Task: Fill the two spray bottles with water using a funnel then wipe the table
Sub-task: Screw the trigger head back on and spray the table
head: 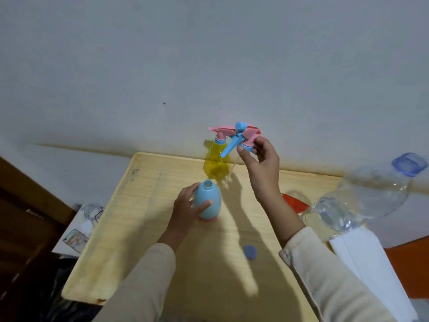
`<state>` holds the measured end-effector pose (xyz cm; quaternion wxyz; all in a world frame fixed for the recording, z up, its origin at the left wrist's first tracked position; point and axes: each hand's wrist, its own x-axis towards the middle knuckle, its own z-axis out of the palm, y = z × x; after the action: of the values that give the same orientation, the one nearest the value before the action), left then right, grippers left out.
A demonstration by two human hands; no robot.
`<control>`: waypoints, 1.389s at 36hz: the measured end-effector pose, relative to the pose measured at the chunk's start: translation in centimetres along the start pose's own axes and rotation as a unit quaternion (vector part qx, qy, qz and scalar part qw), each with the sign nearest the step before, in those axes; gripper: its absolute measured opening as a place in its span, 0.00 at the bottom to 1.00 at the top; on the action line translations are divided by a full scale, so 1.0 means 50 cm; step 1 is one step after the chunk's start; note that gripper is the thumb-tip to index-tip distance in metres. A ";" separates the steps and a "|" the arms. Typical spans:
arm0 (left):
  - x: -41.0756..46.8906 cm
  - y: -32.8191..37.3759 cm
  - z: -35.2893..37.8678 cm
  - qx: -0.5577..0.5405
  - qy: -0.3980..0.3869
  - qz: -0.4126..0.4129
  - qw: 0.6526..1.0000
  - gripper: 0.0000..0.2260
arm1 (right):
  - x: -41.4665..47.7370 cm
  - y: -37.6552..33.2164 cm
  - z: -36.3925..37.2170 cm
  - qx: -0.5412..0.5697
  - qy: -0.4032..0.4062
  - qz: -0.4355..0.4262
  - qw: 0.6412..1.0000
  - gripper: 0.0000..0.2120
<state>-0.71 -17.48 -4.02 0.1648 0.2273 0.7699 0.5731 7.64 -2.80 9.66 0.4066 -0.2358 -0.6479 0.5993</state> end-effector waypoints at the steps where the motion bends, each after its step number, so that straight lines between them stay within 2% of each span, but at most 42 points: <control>1: 0.000 0.002 0.000 0.003 0.000 0.002 1.000 0.31 | -0.002 -0.014 0.006 0.009 -0.005 -0.015 1.000 0.11; 7: 0.000 -0.003 0.001 0.004 0.002 0.002 1.000 0.34 | -0.012 -0.062 0.036 0.057 -0.036 -0.057 0.996 0.11; 11: -0.003 -0.005 0.004 -0.001 0.006 0.011 1.000 0.38 | -0.022 -0.048 0.052 0.049 -0.068 -0.035 0.996 0.10; 22: -0.023 -0.028 0.032 -0.003 0.056 0.037 0.998 0.29 | -0.061 0.106 0.061 -0.015 -0.130 0.054 0.990 0.13; 25: -0.030 -0.044 0.052 0.004 0.070 0.034 0.997 0.32 | -0.065 0.153 0.057 -0.045 -0.152 0.067 0.985 0.14; 28: -0.027 -0.062 0.069 0.004 0.074 0.031 0.997 0.32 | -0.065 0.184 0.057 -0.055 -0.176 0.045 0.982 0.13; 33: -0.017 -0.095 0.097 0.039 0.093 0.048 0.994 0.42 | -0.058 0.213 0.055 -0.060 -0.198 0.018 0.978 0.14; 39: 0.001 -0.095 0.099 0.006 0.063 0.035 0.997 0.39 | -0.049 0.222 0.063 -0.027 -0.211 0.056 0.976 0.12; 42: 0.007 -0.086 0.087 0.016 0.039 0.037 0.998 0.44 | -0.033 0.211 0.066 0.024 -0.210 0.105 0.972 0.11; 45: 0.020 -0.074 0.060 -0.001 -0.001 0.065 0.998 0.44 | -0.019 0.189 0.063 0.077 -0.216 0.134 0.964 0.12; 50: 0.035 -0.010 0.012 -0.009 -0.095 0.100 0.990 0.47 | -0.003 0.145 0.054 0.101 -0.192 0.135 0.967 0.12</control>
<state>-1.94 -16.17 -4.65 0.1809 0.3548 0.7190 0.5696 4.21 -3.28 2.74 0.2120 -0.1594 -0.6117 0.7453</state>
